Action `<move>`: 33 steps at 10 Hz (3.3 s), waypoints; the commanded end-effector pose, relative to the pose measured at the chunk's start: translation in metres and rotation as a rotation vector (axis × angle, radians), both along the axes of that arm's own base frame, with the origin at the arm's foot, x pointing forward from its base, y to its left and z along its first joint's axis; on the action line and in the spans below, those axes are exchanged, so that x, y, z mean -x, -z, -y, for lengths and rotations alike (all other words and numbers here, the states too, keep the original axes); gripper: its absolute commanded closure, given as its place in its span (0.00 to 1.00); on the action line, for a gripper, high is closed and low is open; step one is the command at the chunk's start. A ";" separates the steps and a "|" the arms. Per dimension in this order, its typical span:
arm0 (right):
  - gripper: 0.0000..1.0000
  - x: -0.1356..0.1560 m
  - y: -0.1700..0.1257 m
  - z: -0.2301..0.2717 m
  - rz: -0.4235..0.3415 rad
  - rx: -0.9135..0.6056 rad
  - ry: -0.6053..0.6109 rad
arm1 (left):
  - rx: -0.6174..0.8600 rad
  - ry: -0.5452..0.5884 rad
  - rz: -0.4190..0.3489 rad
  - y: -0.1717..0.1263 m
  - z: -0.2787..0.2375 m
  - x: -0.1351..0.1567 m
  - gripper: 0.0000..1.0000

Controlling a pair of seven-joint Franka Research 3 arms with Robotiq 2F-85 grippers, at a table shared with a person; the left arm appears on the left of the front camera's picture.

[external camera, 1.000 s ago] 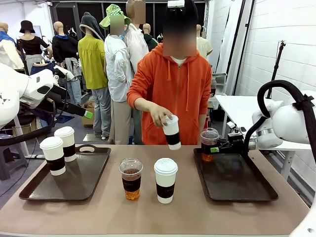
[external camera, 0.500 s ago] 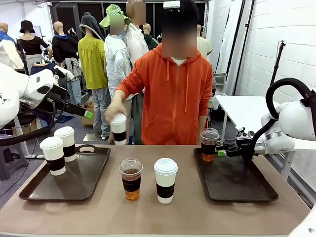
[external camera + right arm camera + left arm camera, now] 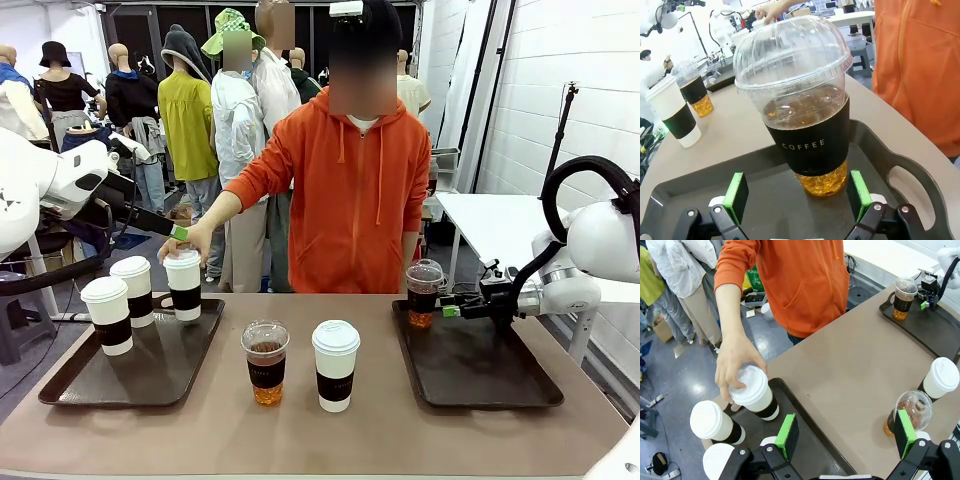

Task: Distribute the coffee onto the tray.
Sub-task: Pick up another iced Americano from the middle of the table and place it on the right Handle tray.

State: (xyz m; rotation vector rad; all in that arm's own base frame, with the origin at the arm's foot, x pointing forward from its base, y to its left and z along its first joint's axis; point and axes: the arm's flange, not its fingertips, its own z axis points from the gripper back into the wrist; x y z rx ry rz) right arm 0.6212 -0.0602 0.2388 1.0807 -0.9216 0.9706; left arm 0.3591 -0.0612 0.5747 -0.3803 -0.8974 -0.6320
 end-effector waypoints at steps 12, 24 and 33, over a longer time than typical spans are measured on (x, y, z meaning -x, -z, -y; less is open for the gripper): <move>0.00 0.060 -0.016 0.013 -0.024 0.001 0.047 | 0.004 0.001 -0.005 0.001 -0.001 0.000 0.00; 0.00 0.188 -0.037 -0.100 0.125 0.004 -0.204 | 0.004 0.001 -0.005 0.001 -0.001 0.000 0.00; 0.00 0.191 -0.039 -0.097 0.120 -0.015 -0.178 | 0.004 0.001 -0.005 0.001 -0.001 0.000 0.00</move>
